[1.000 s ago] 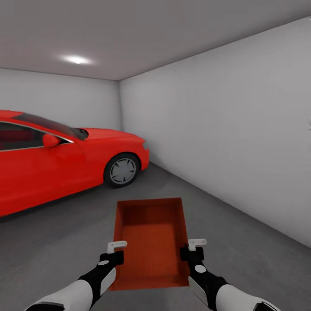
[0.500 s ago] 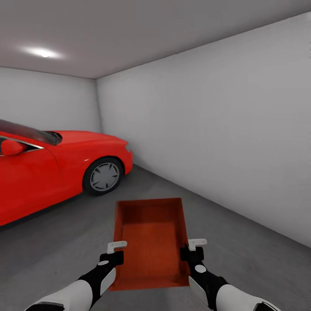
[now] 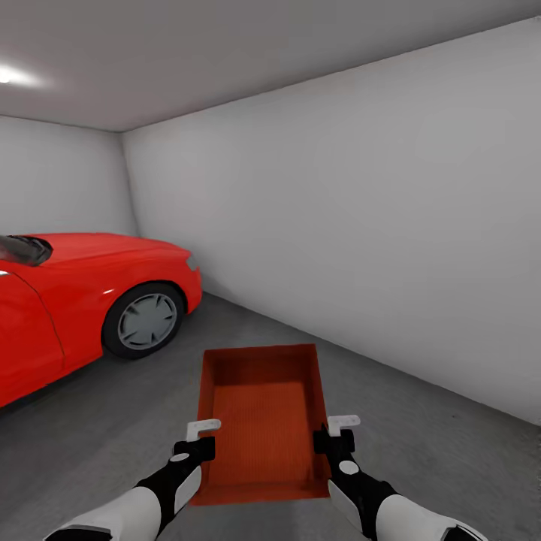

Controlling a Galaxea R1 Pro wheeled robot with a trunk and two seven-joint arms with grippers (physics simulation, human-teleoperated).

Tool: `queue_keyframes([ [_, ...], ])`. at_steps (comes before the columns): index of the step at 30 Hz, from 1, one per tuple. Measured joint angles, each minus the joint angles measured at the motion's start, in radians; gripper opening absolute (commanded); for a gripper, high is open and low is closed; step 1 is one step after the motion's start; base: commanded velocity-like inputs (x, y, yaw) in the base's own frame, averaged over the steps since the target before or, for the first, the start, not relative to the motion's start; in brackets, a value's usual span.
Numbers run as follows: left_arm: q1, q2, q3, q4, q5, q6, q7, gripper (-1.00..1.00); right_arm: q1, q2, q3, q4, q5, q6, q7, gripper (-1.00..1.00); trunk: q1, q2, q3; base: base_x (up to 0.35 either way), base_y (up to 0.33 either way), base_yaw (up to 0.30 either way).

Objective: Move the two storage containers from the living room to the garage. In the garage, place one container on the floor and stack the other container on top of it (either order is fine).

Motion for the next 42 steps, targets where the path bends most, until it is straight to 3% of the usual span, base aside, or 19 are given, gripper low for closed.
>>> queue_keyframes([
  [25,0.0,0.0,0.0,-0.003,0.0,0.001,0.0,-1.0,0.0,-0.001,0.0,-0.004,-0.002,0.001,-0.001,-1.0,0.0,0.0,0.0,0.283,0.226,-0.284],
  [42,0.0,-0.001,0.002,0.003,0.0,-0.004,0.001,-1.0,0.0,-0.001,0.0,-0.002,0.003,0.002,0.0,-1.0,0.001,0.0,0.0,0.017,0.015,-0.284],
])
